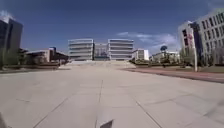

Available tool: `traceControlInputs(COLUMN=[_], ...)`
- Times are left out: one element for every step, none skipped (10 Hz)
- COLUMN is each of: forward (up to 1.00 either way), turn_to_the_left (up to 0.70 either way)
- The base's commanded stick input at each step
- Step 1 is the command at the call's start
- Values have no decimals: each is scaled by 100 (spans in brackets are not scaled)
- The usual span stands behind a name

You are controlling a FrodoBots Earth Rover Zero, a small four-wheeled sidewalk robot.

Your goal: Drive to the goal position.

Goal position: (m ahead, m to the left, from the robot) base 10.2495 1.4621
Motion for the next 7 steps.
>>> traceControlInputs(forward=[52,52,52,52,52,52,52], turn_to_the_left=[-1,-1,-1,-1,-1,-1,-1])
